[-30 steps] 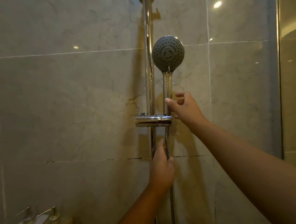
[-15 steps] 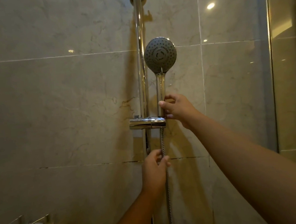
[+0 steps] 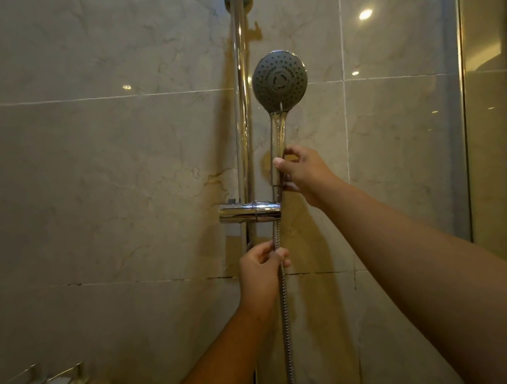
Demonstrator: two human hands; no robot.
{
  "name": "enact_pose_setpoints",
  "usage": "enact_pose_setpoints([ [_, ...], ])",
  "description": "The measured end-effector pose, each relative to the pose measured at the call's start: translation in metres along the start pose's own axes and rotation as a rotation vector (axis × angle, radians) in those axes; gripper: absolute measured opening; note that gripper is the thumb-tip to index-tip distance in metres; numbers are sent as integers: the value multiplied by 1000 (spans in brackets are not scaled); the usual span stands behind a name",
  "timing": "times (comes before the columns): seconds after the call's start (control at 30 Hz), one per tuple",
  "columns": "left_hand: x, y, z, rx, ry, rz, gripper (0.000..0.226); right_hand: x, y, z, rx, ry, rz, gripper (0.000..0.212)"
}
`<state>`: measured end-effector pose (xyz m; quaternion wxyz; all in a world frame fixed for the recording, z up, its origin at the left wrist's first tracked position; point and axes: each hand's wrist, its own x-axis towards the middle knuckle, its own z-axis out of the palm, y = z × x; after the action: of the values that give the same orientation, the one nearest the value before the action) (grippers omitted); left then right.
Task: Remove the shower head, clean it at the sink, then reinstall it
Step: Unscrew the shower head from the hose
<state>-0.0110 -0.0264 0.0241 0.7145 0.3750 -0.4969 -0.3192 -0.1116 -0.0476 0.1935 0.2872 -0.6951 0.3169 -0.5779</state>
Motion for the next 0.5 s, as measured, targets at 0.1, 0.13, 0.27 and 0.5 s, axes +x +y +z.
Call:
enact_pose_setpoints([
  [0.1,1,9,7,-8,-102,3,33,2,-7,-10,7,2,-9,23],
  [0.13,0,13,10,-6,-135,2,33,1,-10,-15,13,-4,-4,20],
  [0.27,-12,15,19,-17,-208,-19,28,-13,-12,-29,56,-11,12,15],
  [0.5,-57,4,18,27,-218,-48,22,-73,7,-45,114,-50,40,7],
])
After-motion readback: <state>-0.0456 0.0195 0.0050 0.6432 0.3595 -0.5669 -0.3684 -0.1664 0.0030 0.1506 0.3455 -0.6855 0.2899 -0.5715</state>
